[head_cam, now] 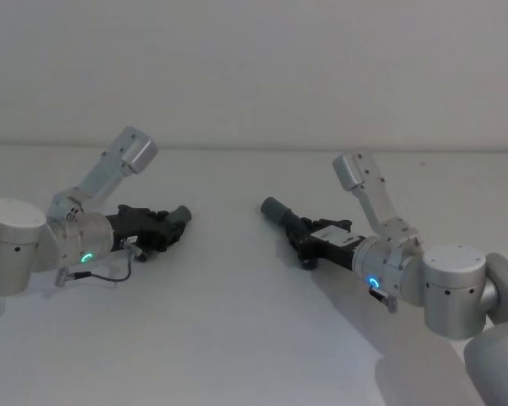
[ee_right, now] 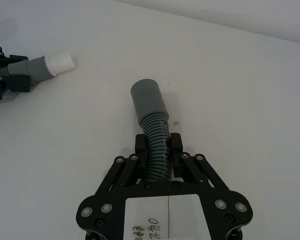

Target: Use both hands to pick up one end of the pipe from the table, align the ends, and insert them.

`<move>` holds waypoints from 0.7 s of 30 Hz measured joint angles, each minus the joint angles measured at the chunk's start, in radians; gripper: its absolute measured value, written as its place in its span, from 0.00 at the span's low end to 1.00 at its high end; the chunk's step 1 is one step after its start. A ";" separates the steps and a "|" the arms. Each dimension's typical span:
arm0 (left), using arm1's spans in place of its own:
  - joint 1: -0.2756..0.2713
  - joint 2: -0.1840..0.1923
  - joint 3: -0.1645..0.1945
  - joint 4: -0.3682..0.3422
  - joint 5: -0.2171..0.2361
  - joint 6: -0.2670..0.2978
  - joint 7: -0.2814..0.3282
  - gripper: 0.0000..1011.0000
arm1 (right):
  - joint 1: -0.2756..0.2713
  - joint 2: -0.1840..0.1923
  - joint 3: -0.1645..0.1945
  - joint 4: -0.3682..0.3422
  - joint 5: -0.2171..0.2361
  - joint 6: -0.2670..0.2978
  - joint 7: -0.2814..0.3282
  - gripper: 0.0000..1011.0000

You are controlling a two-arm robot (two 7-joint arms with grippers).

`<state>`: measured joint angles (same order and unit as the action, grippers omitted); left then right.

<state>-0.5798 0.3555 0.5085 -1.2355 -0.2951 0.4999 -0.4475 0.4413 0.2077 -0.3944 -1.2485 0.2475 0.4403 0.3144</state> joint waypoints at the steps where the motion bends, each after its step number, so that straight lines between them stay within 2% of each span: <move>1: 0.000 0.000 0.000 0.000 0.000 0.000 0.000 0.35 | 0.000 0.000 0.000 0.000 0.000 0.000 0.000 0.27; 11: -0.001 -0.002 0.006 -0.004 0.012 -0.011 -0.001 0.35 | -0.010 0.009 -0.002 -0.016 -0.005 -0.022 0.007 0.27; 21: 0.002 -0.002 0.005 -0.046 0.037 -0.065 0.010 0.35 | -0.027 0.043 -0.001 -0.069 -0.009 -0.109 0.041 0.27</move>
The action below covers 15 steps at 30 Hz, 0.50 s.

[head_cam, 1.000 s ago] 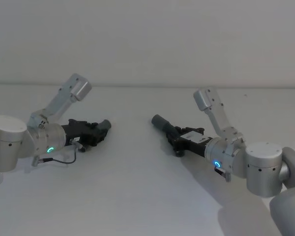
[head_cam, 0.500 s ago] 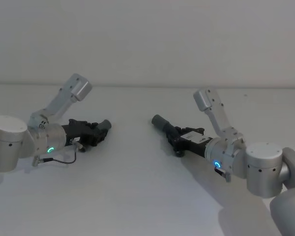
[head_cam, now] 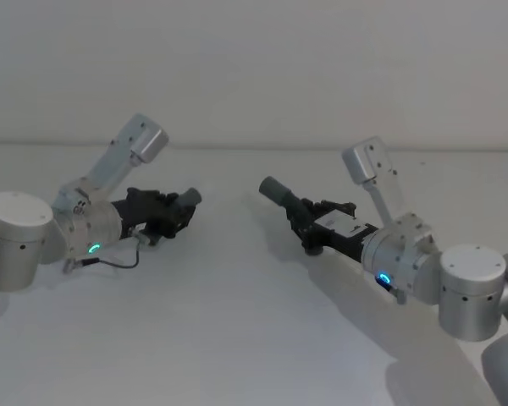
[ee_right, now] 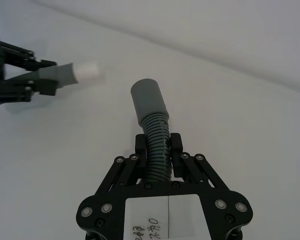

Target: Use both hands to pick up one end of the pipe from the table, align the ends, and insert them.

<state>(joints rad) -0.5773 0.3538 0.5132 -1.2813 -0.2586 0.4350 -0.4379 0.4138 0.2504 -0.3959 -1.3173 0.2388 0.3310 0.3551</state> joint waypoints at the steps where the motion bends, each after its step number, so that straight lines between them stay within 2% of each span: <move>1: 0.001 0.001 -0.001 -0.006 0.001 -0.005 0.001 0.35 | -0.001 0.003 0.000 -0.004 0.000 -0.011 0.006 0.27; 8: 0.005 0.015 -0.013 -0.043 0.008 -0.050 -0.005 0.35 | -0.011 0.045 0.004 -0.042 0.018 -0.100 0.073 0.27; 11: 0.005 0.025 -0.016 -0.052 0.009 -0.072 -0.022 0.35 | -0.013 0.059 0.004 -0.050 0.027 -0.127 0.098 0.27; 15: 0.003 0.039 -0.016 -0.057 0.006 -0.104 -0.052 0.35 | -0.015 0.091 0.005 -0.064 0.045 -0.172 0.161 0.27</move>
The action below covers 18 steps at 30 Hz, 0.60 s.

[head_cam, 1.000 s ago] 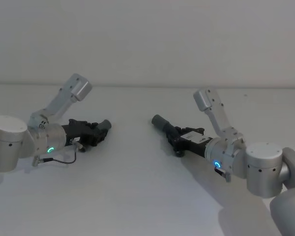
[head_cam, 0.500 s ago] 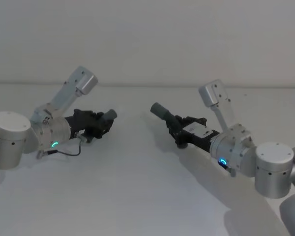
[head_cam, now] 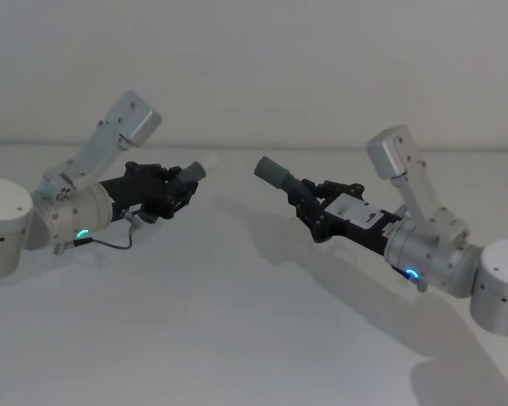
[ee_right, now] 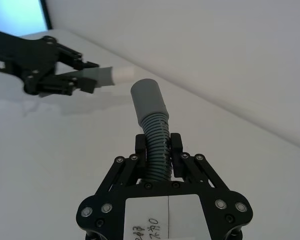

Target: Use both hands to pick up one end of the pipe from the table, align the ends, and insert them.

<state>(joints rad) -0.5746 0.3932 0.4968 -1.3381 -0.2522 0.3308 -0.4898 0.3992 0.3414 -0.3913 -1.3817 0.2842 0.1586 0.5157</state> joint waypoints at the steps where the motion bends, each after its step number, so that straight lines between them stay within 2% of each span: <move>1: -0.002 0.006 0.000 0.000 -0.003 -0.015 -0.018 0.35 | 0.000 0.011 0.000 -0.004 0.006 -0.013 0.021 0.27; 2: -0.002 0.006 0.000 0.000 -0.003 -0.015 -0.018 0.35 | 0.000 0.011 0.000 -0.004 0.006 -0.013 0.021 0.27; 8: -0.019 0.033 0.006 0.009 -0.015 -0.071 -0.090 0.35 | 0.003 0.059 -0.006 -0.015 0.029 -0.062 0.110 0.27; 15: -0.051 0.070 0.027 0.034 -0.026 -0.137 -0.198 0.35 | 0.016 0.115 -0.021 -0.020 0.056 -0.111 0.231 0.27; 18: -0.066 0.085 0.037 0.044 -0.030 -0.163 -0.246 0.35 | 0.022 0.132 -0.027 -0.021 0.063 -0.123 0.265 0.27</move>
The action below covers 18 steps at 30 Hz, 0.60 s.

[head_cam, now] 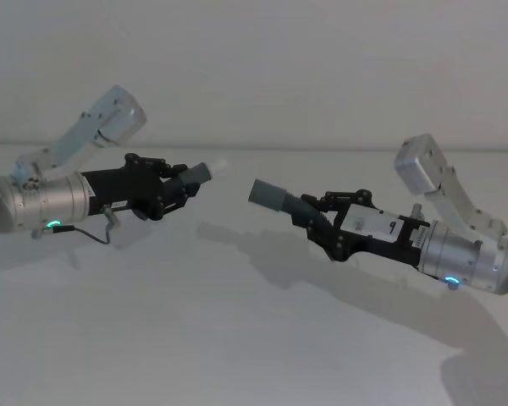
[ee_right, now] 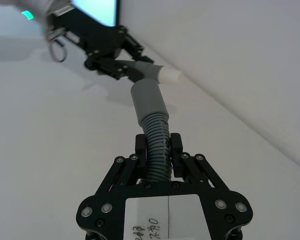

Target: Use both hands to pick up one end of the pipe from the table, align the ends, and insert them.

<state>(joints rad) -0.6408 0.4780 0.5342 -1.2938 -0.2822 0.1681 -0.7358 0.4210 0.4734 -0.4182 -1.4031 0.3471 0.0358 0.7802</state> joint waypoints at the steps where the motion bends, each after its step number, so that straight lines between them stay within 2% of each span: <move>1: -0.004 0.003 0.002 0.002 -0.001 -0.008 -0.016 0.35 | 0.004 0.010 -0.004 0.000 0.005 -0.008 0.027 0.27; 6: -0.029 0.029 0.022 0.016 -0.007 -0.049 -0.099 0.35 | 0.019 0.046 -0.021 -0.002 0.016 -0.032 0.109 0.27; 7: -0.032 0.033 0.024 0.017 -0.008 -0.054 -0.110 0.35 | 0.019 0.046 -0.021 -0.002 0.016 -0.032 0.109 0.27; 8: -0.039 0.040 0.030 0.020 -0.010 -0.065 -0.133 0.35 | 0.026 0.060 -0.028 -0.004 0.018 -0.040 0.138 0.27; 18: -0.075 0.086 0.063 0.016 -0.021 -0.118 -0.268 0.35 | 0.042 0.106 -0.052 -0.019 0.020 -0.057 0.213 0.27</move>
<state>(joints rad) -0.7157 0.5644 0.5967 -1.2775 -0.3037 0.0500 -1.0036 0.4628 0.5790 -0.4705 -1.4222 0.3674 -0.0213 0.9930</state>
